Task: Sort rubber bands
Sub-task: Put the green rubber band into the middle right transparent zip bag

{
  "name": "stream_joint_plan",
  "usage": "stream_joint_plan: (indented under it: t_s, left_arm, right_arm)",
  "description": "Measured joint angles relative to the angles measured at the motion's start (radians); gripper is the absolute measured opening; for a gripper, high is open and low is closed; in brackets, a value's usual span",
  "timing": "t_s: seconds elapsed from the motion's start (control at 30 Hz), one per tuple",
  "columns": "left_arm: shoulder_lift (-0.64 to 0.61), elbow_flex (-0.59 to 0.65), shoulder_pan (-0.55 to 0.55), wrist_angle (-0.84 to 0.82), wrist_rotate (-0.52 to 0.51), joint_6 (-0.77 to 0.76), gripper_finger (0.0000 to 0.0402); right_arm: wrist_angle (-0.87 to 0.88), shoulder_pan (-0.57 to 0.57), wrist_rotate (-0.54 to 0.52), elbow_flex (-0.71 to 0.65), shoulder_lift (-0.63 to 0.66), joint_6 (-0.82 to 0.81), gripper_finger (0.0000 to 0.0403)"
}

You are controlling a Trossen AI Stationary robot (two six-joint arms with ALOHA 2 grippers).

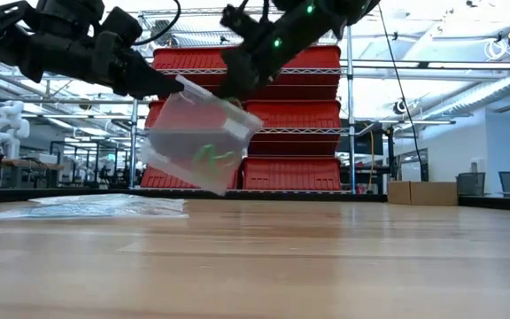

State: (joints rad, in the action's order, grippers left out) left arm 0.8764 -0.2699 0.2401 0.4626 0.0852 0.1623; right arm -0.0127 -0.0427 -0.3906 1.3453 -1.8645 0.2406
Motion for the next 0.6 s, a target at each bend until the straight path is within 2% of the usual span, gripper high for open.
stream_joint_plan:
  t_s: [0.17, 0.3, 0.43, 0.6]
  left_arm:
    - [0.0, 0.0, 0.0, 0.0, 0.001, 0.0, 0.0002]
    - [0.0, 0.0, 0.0, 0.0, 0.001, -0.001, 0.0002]
    - [0.0, 0.0, 0.0, 0.0, 0.001, -0.001, 0.0002]
    - [0.0, 0.0, 0.0, 0.001, 0.001, -0.003, 0.0002]
  right_arm:
    - [0.013, 0.003, 0.021, 0.0, 0.023, -0.008, 0.0]
    - [0.031, -0.011, 0.143, 0.0, 0.023, -0.053, 0.0]
    - [0.045, -0.016, 0.171, 0.0, 0.023, -0.11, 0.0003]
    - [0.041, -0.023, 0.182, 0.0, 0.023, -0.135, 0.0055]
